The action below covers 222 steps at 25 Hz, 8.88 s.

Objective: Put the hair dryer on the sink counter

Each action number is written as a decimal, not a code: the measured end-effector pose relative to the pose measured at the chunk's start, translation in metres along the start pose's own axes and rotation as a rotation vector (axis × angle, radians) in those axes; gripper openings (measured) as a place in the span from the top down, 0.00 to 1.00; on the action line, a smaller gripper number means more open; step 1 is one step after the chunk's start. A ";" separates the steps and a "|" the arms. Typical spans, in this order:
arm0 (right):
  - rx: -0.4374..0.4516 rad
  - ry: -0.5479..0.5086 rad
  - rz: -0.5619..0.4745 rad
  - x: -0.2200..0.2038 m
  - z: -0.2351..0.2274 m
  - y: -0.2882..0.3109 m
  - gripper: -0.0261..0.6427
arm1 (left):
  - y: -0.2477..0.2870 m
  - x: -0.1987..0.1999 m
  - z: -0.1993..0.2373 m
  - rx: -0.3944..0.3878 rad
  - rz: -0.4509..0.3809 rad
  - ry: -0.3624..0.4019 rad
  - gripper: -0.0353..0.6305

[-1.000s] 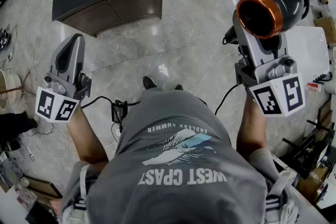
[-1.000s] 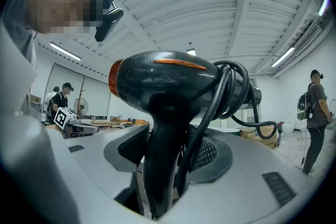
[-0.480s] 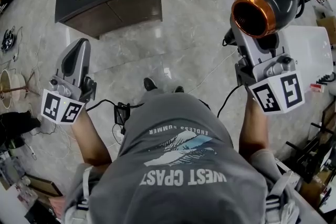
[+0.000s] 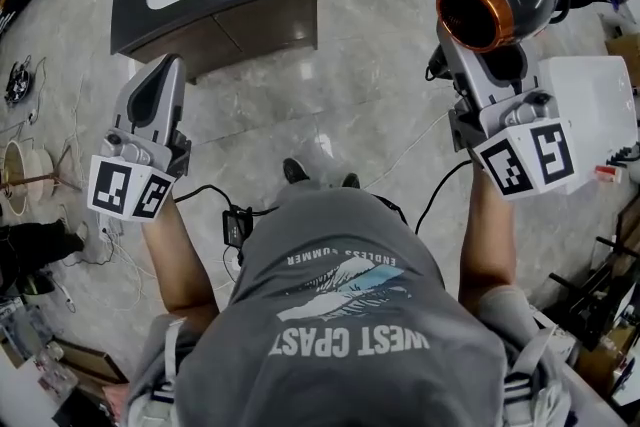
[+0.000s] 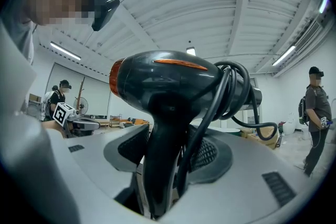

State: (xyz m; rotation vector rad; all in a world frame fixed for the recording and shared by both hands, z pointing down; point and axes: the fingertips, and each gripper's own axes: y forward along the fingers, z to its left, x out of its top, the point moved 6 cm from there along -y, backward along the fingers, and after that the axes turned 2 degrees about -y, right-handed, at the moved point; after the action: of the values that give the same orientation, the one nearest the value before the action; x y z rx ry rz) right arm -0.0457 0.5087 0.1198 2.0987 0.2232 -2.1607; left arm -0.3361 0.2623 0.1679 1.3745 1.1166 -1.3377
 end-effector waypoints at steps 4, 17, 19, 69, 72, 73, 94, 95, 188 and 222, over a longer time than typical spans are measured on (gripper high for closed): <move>-0.016 0.011 -0.013 0.001 0.010 0.025 0.60 | 0.001 0.003 0.029 -0.015 -0.021 -0.006 0.91; 0.026 -0.013 0.002 -0.001 0.010 0.094 0.60 | 0.022 -0.004 0.074 -0.003 -0.028 -0.034 0.91; 0.044 -0.009 0.007 -0.004 0.001 0.106 0.60 | 0.028 -0.005 0.077 0.011 -0.025 -0.040 0.91; 0.224 0.065 0.091 -0.051 -0.149 0.342 0.60 | 0.262 -0.024 0.195 0.068 0.002 -0.087 0.91; 0.201 0.063 0.085 -0.049 -0.144 0.352 0.60 | 0.266 -0.022 0.213 0.047 0.000 -0.083 0.91; 0.194 0.062 0.084 -0.048 -0.142 0.354 0.60 | 0.267 -0.021 0.217 0.040 -0.002 -0.081 0.91; 0.094 0.022 0.089 -0.048 -0.119 0.435 0.60 | 0.303 -0.029 0.309 -0.101 -0.035 -0.110 0.91; 0.096 0.023 0.094 -0.047 -0.120 0.438 0.60 | 0.302 -0.029 0.311 -0.098 -0.036 -0.116 0.91; 0.467 -0.091 0.923 -0.457 -0.145 0.806 0.60 | 0.288 -0.164 0.409 0.484 0.260 -0.369 0.91; 0.433 -0.282 1.138 -0.455 -0.147 0.764 0.46 | 0.261 -0.131 0.401 0.449 0.199 -0.285 0.91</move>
State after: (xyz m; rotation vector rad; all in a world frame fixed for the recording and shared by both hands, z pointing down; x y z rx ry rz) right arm 0.2570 -0.2210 0.5541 1.3809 -1.2276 -1.7359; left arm -0.1608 -0.1853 0.2921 1.5022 0.4909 -1.6345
